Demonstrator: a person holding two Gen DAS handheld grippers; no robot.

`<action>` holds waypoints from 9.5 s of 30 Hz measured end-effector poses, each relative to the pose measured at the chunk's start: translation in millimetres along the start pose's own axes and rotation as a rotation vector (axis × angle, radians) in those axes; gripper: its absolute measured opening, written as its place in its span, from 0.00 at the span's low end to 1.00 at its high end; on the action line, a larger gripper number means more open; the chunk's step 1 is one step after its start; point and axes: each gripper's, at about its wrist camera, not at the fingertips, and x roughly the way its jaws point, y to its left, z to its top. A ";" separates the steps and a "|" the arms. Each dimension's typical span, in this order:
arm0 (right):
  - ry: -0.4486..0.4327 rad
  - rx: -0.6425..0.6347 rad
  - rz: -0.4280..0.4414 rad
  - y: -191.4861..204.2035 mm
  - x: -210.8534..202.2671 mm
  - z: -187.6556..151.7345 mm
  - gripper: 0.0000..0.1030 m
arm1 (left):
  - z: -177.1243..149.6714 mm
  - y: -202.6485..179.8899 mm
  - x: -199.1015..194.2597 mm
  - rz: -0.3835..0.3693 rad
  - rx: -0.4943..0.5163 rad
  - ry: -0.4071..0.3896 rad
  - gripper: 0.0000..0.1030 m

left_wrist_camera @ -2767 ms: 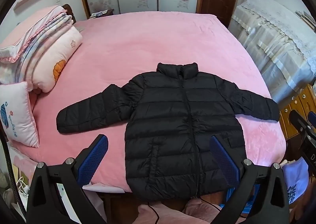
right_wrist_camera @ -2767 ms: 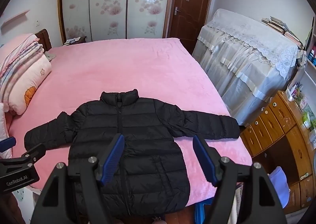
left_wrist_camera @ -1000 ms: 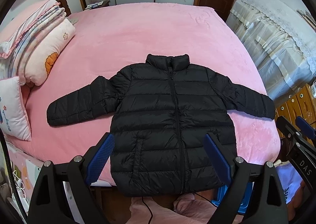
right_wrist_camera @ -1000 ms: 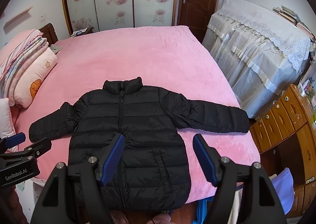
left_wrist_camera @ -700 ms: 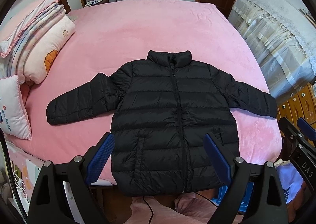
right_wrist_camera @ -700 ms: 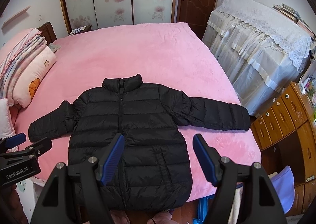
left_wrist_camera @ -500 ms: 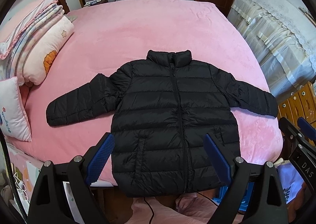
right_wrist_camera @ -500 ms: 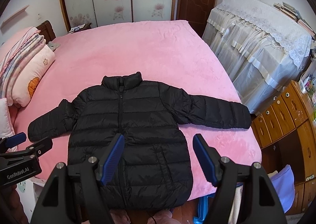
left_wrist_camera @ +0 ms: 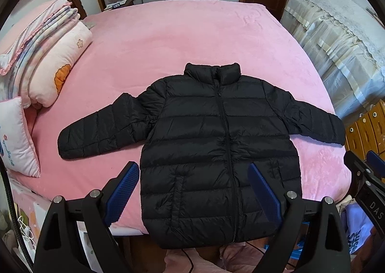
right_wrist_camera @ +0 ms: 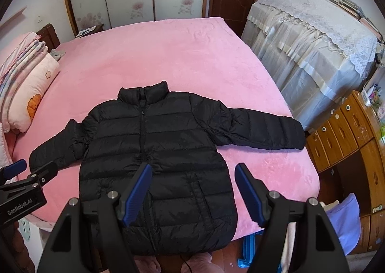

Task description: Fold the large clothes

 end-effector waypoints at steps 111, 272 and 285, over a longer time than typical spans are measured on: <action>-0.131 0.444 0.406 -362.1 197.0 89.0 0.05 | 130.0 -284.2 154.7 -0.010 -0.071 0.001 0.89; 0.300 0.122 0.082 -123.4 431.3 146.4 0.03 | 91.4 -10.8 377.3 0.147 -0.346 0.098 0.11; 0.224 -0.006 0.269 -126.9 331.7 69.2 0.33 | 83.0 0.6 330.7 0.056 -0.378 0.055 0.22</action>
